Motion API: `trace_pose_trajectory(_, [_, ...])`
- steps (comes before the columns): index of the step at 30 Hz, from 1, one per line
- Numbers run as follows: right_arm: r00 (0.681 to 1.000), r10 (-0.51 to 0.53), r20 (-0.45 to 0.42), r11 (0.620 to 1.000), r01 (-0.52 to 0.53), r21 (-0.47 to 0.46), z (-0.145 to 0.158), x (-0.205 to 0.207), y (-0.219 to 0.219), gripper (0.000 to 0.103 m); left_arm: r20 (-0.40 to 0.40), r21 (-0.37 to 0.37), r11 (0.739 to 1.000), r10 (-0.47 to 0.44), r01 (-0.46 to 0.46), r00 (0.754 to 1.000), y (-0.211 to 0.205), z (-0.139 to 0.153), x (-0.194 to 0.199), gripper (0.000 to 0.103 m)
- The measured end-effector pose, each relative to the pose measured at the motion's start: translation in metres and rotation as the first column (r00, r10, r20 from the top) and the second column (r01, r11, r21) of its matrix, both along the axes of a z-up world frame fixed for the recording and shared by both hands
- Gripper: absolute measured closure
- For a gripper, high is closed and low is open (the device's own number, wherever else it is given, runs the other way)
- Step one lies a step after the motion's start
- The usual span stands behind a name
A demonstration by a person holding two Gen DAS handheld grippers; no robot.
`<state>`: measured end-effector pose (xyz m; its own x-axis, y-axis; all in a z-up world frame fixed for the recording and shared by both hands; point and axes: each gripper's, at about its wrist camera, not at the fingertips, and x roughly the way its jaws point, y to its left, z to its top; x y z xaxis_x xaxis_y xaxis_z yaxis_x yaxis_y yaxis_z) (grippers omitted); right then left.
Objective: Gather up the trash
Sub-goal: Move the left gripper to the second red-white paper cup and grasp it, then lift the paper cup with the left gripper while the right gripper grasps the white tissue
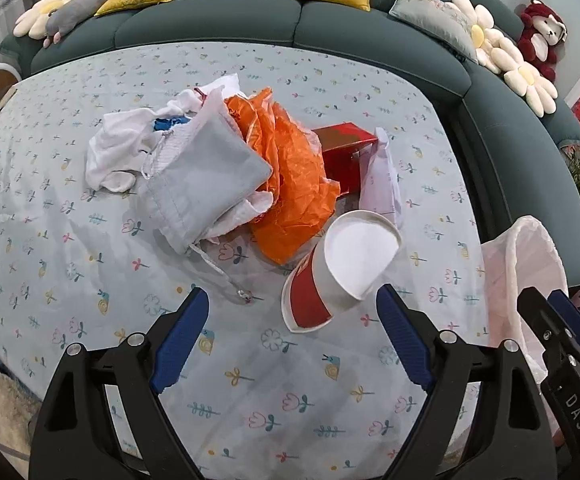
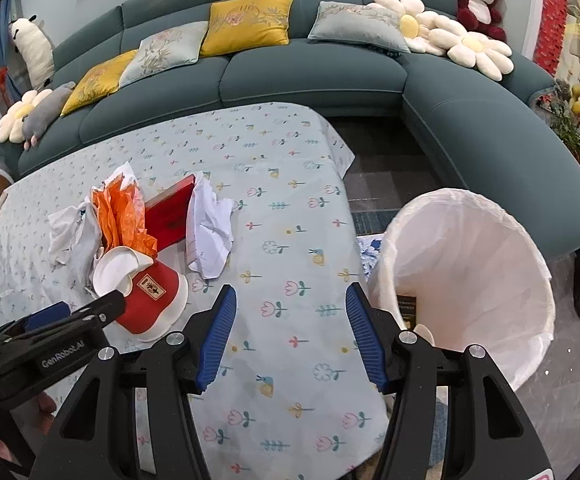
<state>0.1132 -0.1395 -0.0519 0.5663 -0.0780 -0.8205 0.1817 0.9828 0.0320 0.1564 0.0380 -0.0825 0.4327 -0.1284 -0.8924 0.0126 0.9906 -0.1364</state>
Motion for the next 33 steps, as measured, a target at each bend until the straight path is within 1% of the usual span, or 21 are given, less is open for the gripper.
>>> trace_pose_trajectory(3, [1.000,0.006,-0.011,1.000,-0.006,0.003,-0.005,0.008,0.004,0.048,0.000,0.005,1.000,-0.021,0.021,1.000,-0.004,-0.005,0.006,0.025])
trace_pose_trajectory(4, [1.000,0.009,-0.014,1.000,-0.009,0.006,-0.006,0.010,0.005,0.048,-0.002,0.004,1.000,-0.027,0.027,1.000,-0.005,-0.005,0.007,0.028])
trace_pose_trajectory(6, [1.000,0.013,-0.017,1.000,-0.013,0.006,-0.007,0.014,0.007,0.048,-0.009,0.000,0.999,-0.046,0.046,0.999,-0.008,-0.008,0.010,0.039])
trace_pose_trajectory(7, [1.000,0.016,-0.020,1.000,-0.016,0.006,-0.008,0.016,0.009,0.048,-0.014,-0.004,0.998,-0.058,0.058,0.998,-0.009,-0.010,0.011,0.047])
trace_pose_trajectory(8, [1.000,0.018,-0.021,1.000,-0.018,0.005,-0.009,0.017,0.010,0.048,-0.018,-0.007,0.998,-0.064,0.064,0.998,-0.011,-0.011,0.012,0.053])
trace_pose_trajectory(9, [1.000,0.020,-0.022,1.000,-0.020,0.005,-0.010,0.018,0.010,0.048,-0.024,-0.011,0.997,-0.073,0.073,0.997,-0.012,-0.013,0.013,0.055])
trace_pose_trajectory(11, [0.999,0.022,-0.025,1.000,-0.021,0.007,-0.011,0.021,0.012,0.048,-0.030,-0.019,0.996,-0.091,0.090,0.995,-0.014,-0.015,0.013,0.075])
trace_pose_trajectory(14, [0.999,0.026,-0.028,1.000,-0.025,0.009,-0.013,0.024,0.014,0.048,-0.020,-0.017,0.996,-0.092,0.092,0.996,-0.013,-0.015,0.012,0.076])
trace_pose_trajectory(19, [0.999,0.042,-0.031,0.999,-0.041,0.016,-0.015,0.031,0.019,0.048,-0.003,-0.029,0.998,-0.061,0.060,0.998,-0.001,-0.005,0.009,0.076])
trace_pose_trajectory(27, [0.996,0.082,-0.034,0.995,-0.080,0.058,-0.024,0.058,0.036,0.048,0.004,-0.053,0.998,-0.025,0.025,1.000,0.018,0.007,0.010,0.076])
trace_pose_trajectory(30, [0.993,0.110,-0.042,0.992,-0.106,0.075,-0.030,0.070,0.045,0.051,0.002,-0.045,0.999,-0.016,0.016,1.000,0.024,0.005,0.014,0.076])
trace_pose_trajectory(33, [0.991,0.120,-0.060,0.990,-0.115,0.083,-0.039,0.083,0.052,0.055,-0.009,-0.053,0.999,-0.006,0.005,1.000,0.029,0.002,0.017,0.076])
